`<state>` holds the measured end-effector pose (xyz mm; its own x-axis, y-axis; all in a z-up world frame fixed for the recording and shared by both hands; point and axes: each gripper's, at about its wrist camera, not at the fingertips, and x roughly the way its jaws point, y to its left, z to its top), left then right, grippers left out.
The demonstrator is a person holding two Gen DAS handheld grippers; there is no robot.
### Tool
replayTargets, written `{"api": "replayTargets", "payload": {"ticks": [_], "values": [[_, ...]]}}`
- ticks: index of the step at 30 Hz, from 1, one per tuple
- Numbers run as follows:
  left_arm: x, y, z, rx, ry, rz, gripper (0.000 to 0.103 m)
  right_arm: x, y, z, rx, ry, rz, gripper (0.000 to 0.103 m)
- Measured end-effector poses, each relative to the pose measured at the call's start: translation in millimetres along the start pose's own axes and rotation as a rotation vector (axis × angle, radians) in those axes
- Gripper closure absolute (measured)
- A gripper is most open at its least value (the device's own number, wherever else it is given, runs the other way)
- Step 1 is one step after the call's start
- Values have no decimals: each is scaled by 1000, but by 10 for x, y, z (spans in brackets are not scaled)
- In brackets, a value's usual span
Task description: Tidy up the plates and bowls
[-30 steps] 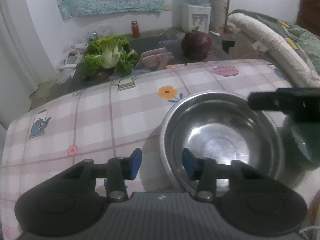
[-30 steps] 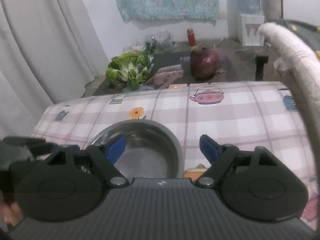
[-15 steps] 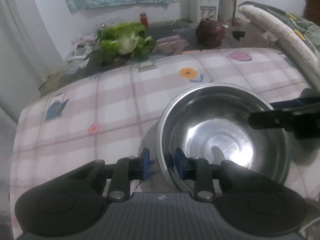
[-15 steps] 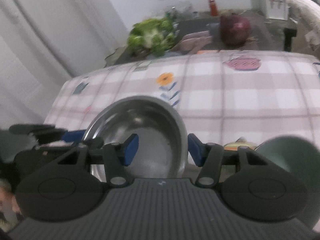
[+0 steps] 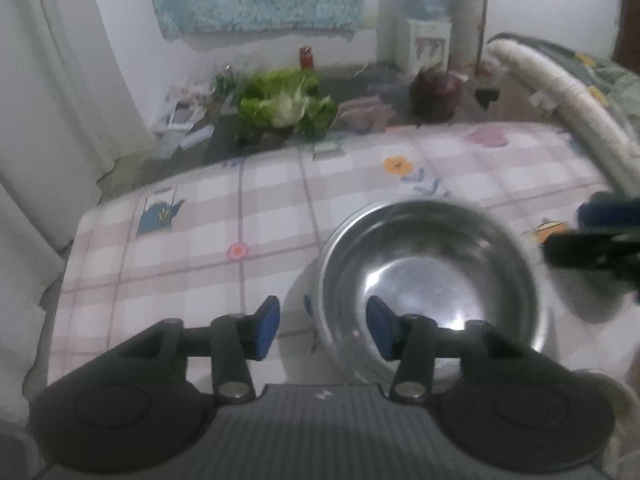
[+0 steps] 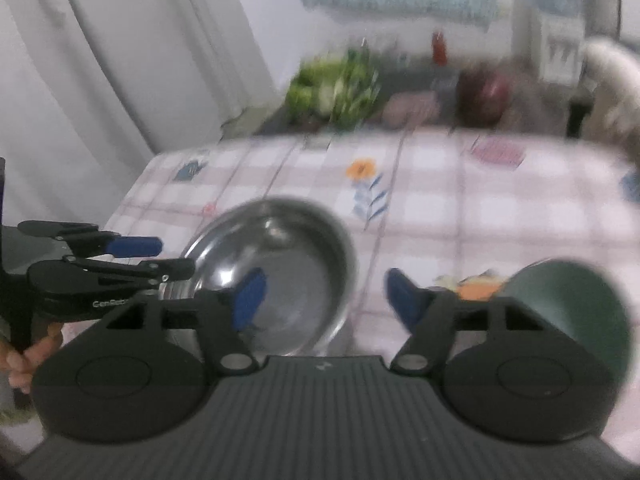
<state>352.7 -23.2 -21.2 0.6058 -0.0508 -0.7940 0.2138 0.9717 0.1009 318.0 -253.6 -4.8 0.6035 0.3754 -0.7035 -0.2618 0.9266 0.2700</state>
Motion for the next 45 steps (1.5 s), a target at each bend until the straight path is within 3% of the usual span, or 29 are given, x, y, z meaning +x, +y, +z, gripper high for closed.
{"api": "replayTargets", "payload": {"ticks": [4,10,14,20,22,26,33,37,40,45], "values": [[-239,-98,53,-4,-52,-43,45,-582,-12,25,-100,-120,-119,1],[-474,-436,108,5,-91,-149,38,-1320,-164,-81,-205,-211,-368,1],[-540,-729,132,30,-102,-212,31,-1652,-367,-249,-241,-203,-504,1],[-558,-1204,212,90,-118,-270,23,-2030,-704,-446,-154,-153,-395,1],[-521,-1328,232,104,-118,-287,18,-2070,-727,-486,-216,-136,-369,1],[-427,-1574,283,108,-125,-293,16,-1970,-666,-585,-303,-116,-334,1],[-169,-1902,385,114,-105,-270,16,-1708,-1006,-504,-167,-144,-253,1],[-4,-2021,408,127,-81,-253,21,-1401,-1163,-508,-171,-131,-251,2],[128,-2067,396,133,-41,-253,30,-1195,-1256,-541,-161,-109,-252,4],[248,-2075,364,121,-13,-256,36,-921,-1519,-534,-30,-80,-199,23]]}}
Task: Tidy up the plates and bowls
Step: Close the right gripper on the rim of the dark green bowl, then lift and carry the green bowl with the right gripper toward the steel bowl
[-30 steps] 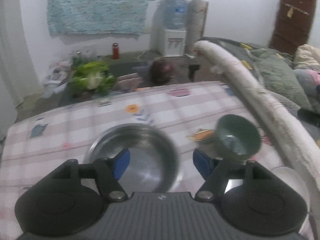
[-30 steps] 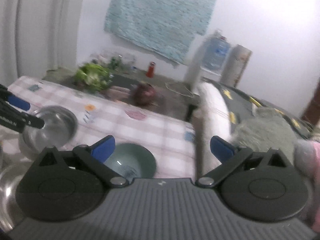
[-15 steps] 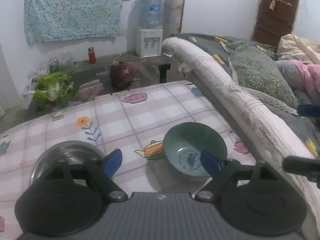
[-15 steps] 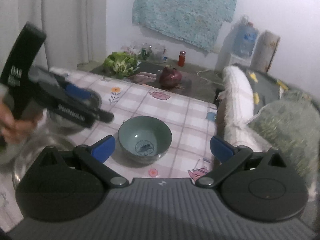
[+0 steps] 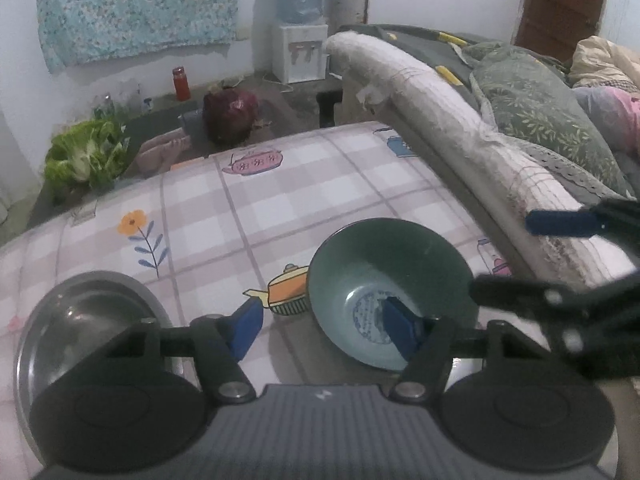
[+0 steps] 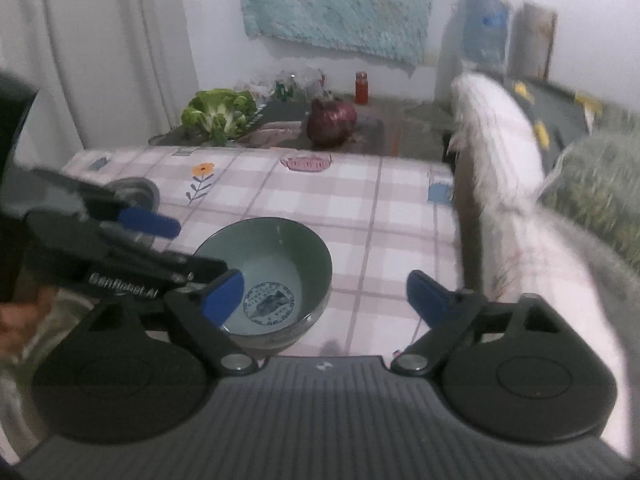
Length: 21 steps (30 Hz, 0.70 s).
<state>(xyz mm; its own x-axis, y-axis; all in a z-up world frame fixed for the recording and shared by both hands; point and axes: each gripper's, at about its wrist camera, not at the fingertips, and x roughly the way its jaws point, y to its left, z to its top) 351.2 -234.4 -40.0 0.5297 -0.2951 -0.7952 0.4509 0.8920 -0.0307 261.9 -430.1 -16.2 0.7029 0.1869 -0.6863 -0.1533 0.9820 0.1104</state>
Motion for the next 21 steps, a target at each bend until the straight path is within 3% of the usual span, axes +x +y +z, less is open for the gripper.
{"api": "replayTargets", "payload": {"ticks": [2,5,7,9,14,18,21], "values": [[35,23,-6,-13,10,-10,39,116,-94,0,64,15,14,32],[112,33,-1,-21,37,-20,48,267,-222,-12,152,40,34,54],[167,45,-3,-30,58,-24,51,354,-269,-32,189,50,42,59],[214,58,-10,-35,77,-32,62,415,-273,-57,195,57,44,66],[284,78,-17,-43,100,-61,78,515,-219,-100,186,78,64,77],[289,75,-6,-45,109,-65,79,543,-151,-90,183,78,92,80],[256,70,-38,-31,119,-52,79,513,-25,-88,120,72,59,80]]}}
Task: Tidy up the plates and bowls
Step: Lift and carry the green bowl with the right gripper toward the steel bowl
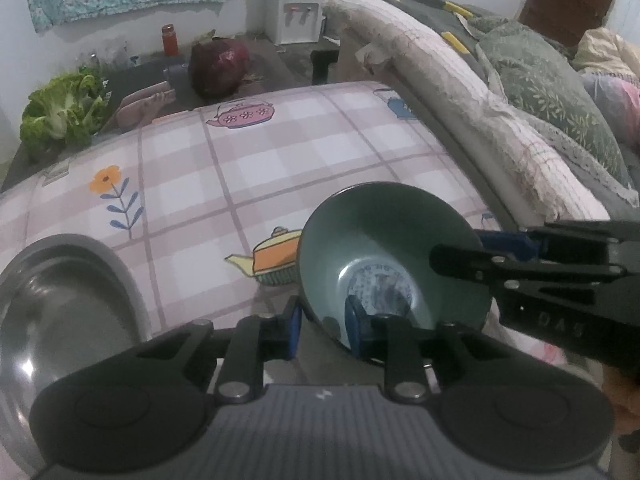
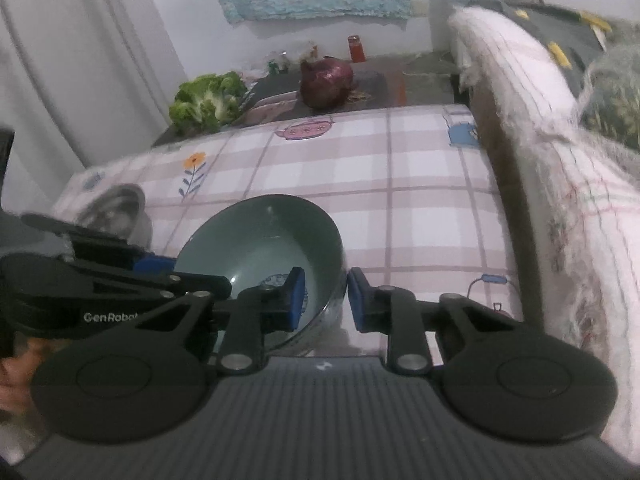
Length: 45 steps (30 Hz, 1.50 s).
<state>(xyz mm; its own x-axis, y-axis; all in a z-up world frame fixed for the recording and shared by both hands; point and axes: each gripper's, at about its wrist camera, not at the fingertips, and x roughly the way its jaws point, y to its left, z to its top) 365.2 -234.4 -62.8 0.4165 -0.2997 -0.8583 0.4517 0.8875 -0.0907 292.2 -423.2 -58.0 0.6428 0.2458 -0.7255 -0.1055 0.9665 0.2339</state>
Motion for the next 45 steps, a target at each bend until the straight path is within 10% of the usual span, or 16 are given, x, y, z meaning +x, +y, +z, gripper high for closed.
{"api": "replayTargets", "payload": {"ticks": [11,20,45], "values": [[-172,85,-221,29,17,-7,76,-122,285,-166,-154,6,35,79],[-9,71,-204,0,55,-11,74,-16,5,-144,67,58,130,79],[-2,52,-196,-45,61,-13,68,160,66,-159,155,100,120,78]]}}
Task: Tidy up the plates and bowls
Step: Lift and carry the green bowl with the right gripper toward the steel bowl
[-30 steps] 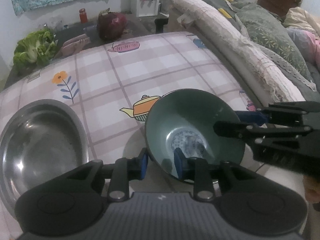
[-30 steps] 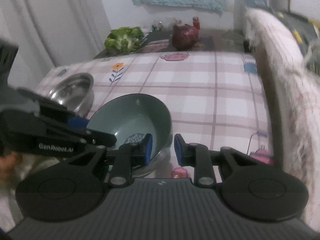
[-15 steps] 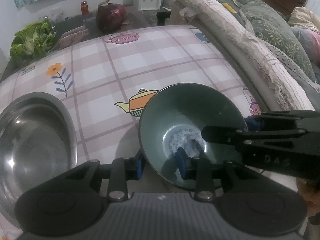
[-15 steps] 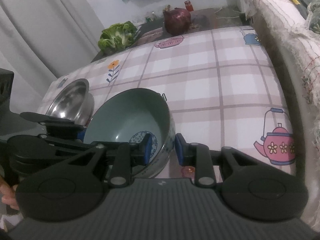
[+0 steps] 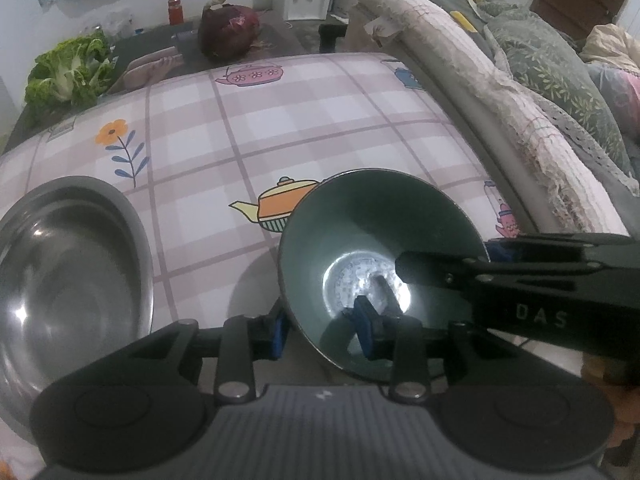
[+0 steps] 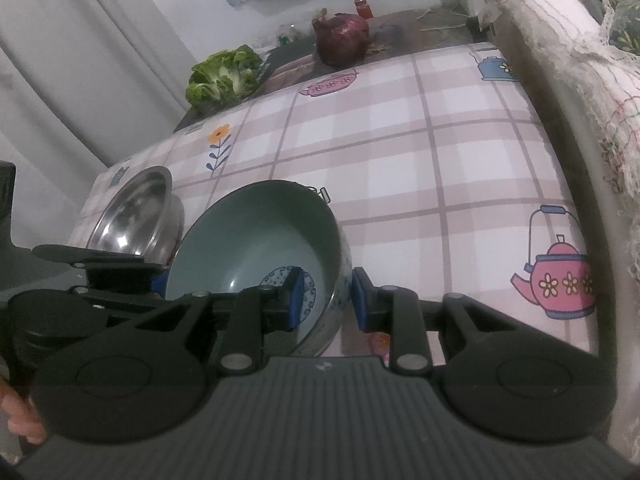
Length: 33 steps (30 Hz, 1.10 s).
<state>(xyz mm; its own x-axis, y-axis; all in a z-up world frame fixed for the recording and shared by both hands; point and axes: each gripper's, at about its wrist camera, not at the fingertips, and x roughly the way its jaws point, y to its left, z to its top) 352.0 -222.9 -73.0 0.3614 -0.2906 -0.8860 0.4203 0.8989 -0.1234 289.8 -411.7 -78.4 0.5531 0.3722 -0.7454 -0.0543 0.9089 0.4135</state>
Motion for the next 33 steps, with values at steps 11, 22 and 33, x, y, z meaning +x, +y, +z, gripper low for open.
{"api": "replayTargets", "payload": {"ticks": [11,22,33], "values": [[-81,6,26,-17,-16,1,68,-37,-3,5,14,2,16,78],[-136,21,36,-18,-34,-5,68,-91,27,19,0,-12,21,79],[-111,103,-30,-30,14,-54,66,-58,-66,-38,51,30,48,77]]}}
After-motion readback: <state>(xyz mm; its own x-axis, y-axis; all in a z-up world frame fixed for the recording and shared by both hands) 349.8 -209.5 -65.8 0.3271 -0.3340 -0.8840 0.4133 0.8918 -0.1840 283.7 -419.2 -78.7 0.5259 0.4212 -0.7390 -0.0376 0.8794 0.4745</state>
